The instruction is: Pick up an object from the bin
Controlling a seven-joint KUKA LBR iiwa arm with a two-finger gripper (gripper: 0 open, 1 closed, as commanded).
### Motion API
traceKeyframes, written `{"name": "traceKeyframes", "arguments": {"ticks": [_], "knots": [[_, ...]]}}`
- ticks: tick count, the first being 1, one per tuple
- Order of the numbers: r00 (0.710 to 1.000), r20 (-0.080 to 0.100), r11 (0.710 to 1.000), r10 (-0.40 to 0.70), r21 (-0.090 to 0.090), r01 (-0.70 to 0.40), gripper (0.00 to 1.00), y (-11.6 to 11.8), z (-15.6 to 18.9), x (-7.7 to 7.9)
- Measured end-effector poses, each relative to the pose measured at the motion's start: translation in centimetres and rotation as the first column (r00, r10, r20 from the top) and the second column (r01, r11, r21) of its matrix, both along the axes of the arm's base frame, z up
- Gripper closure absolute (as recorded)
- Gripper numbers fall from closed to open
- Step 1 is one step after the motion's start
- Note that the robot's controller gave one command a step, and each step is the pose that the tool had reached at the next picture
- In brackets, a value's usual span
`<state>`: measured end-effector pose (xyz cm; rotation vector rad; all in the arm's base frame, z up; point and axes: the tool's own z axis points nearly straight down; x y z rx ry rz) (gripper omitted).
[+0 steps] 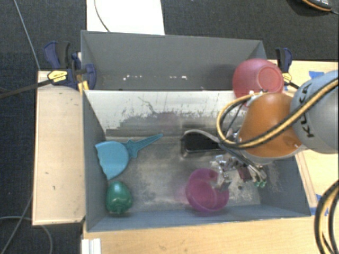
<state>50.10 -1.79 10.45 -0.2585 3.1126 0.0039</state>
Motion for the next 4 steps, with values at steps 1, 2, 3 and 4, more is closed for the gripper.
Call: {"name": "traceKeyframes", "arguments": {"ticks": [1, 2, 3, 4], "knots": [[0.997, 0.002, 0.997, -0.076, 0.003, 0.076, 1.00, 2.0, -3.1, 0.0], [0.998, 0.005, 0.998, -0.065, 0.002, 0.065, 1.00, 1.6, -3.3, -1.1], [0.998, 0.005, 0.998, -0.066, 0.002, 0.066, 1.00, 1.7, -3.4, -1.1], [0.962, 0.015, 0.962, 0.272, -0.007, -0.272, 1.00, 2.6, -3.3, -0.5]]}}
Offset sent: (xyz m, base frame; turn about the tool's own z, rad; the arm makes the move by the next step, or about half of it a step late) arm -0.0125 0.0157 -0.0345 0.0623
